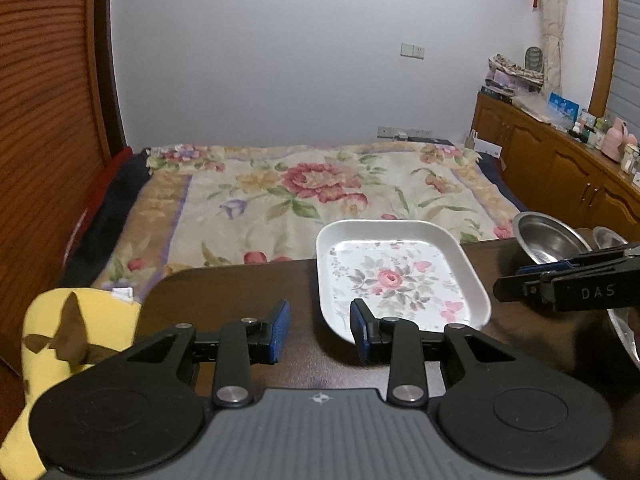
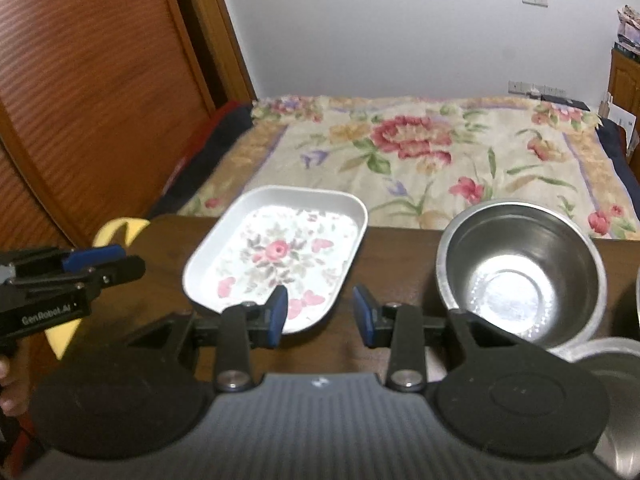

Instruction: Organize plates and bowls

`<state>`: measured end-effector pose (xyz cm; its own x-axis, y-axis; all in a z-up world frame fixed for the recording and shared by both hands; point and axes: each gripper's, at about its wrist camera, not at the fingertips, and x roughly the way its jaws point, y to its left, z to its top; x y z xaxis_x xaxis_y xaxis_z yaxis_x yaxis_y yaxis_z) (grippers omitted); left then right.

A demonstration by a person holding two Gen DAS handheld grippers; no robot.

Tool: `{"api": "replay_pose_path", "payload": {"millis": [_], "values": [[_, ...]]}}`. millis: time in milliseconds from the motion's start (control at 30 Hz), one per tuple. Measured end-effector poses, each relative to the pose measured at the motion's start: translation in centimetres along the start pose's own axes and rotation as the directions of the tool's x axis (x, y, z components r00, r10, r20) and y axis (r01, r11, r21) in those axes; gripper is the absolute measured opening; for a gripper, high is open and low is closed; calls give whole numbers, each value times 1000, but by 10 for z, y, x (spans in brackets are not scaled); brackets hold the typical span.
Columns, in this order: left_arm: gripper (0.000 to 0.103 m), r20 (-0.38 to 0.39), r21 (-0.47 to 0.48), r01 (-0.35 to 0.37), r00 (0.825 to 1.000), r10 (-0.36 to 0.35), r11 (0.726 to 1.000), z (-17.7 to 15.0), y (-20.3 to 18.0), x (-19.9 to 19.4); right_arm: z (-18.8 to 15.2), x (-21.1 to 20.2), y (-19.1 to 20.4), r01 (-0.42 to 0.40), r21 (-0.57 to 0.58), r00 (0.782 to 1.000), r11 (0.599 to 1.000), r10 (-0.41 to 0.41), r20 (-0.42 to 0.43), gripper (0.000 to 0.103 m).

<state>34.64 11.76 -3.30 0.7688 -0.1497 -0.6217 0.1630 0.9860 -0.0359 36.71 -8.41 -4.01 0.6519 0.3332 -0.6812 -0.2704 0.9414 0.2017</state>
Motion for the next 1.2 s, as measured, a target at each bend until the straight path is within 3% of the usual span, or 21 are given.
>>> {"api": "replay_pose_path", "payload": {"millis": [167,367,667,867,1000,1200], "values": [[33,-22,-35,46,999,-47,998,2,7,19,9,16,-2,23,23,999,999,-22,-41,37],[32,-33,-46,49,998,-50,998,6,9,33,16,32,-9,34,56,997,998,-30,-75,33],[16,-58,-74,57,996,-61,996,13,7,54,17,39,-9,40,67,996,997,-34,-86,27],[12,-72,-83,55,996,-61,995,11,8,61,18,45,-13,53,91,994,994,-44,-97,25],[7,-87,-88,53,994,-61,995,7,7,66,15,48,-11,45,90,993,995,-35,-114,12],[6,-90,-113,72,992,-83,991,2,15,61,11,45,-8,36,110,992,993,-22,-124,10]]}}
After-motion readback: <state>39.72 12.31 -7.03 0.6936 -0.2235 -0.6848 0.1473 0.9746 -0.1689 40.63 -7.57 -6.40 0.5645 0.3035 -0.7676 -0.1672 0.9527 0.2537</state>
